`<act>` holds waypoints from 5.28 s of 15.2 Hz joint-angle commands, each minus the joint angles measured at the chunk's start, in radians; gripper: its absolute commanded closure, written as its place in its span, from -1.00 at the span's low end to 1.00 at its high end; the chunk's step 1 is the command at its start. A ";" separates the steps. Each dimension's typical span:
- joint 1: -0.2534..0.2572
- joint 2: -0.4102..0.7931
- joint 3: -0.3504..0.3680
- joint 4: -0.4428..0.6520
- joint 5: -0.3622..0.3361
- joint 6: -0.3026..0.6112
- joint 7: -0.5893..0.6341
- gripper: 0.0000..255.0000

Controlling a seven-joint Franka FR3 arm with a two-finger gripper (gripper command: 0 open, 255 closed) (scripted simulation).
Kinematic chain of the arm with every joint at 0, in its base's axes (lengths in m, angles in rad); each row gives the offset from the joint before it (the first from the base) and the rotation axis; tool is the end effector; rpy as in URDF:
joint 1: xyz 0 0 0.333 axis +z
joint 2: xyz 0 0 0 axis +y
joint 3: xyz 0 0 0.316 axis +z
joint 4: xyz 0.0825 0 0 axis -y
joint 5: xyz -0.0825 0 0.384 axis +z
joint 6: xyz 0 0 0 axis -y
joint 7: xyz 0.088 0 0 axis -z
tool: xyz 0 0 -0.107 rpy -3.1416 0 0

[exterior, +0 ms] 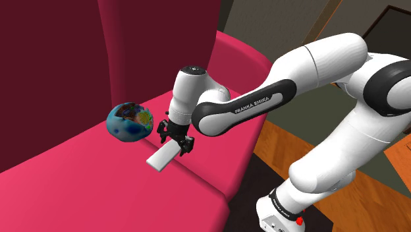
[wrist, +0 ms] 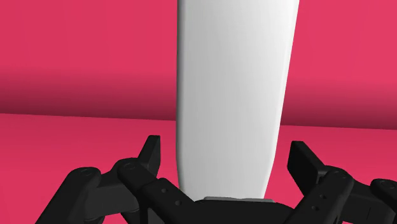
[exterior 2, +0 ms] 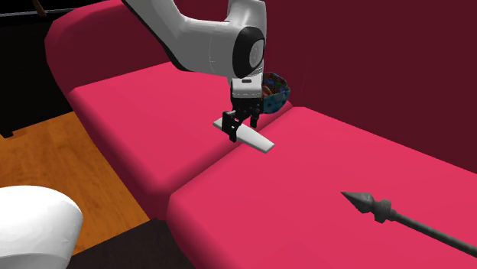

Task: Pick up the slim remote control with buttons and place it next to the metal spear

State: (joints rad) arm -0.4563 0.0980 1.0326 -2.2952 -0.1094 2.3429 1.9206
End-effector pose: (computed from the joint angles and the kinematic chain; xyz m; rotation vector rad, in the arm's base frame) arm 0.4358 0.2804 0.3275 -2.5273 1.8621 0.0083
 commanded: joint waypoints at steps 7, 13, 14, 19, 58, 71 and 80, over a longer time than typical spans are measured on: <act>0.000 0.000 0.000 0.000 0.000 0.000 0.000 1.00; -0.005 -0.016 0.005 0.004 0.020 -0.012 -0.014 1.00; -0.010 -0.033 0.010 0.008 0.041 -0.024 -0.029 1.00; -0.023 -0.113 0.016 0.035 0.133 -0.089 -0.096 1.00; -0.156 -0.429 -0.511 -0.033 0.296 -0.315 -0.849 1.00; -0.308 -0.242 -0.675 0.121 0.170 -0.310 -1.088 1.00; -0.392 -0.044 -0.759 0.343 0.096 -0.344 -1.221 1.00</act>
State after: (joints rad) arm -0.8386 0.0277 0.2830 -1.9805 -0.0046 2.0019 0.7165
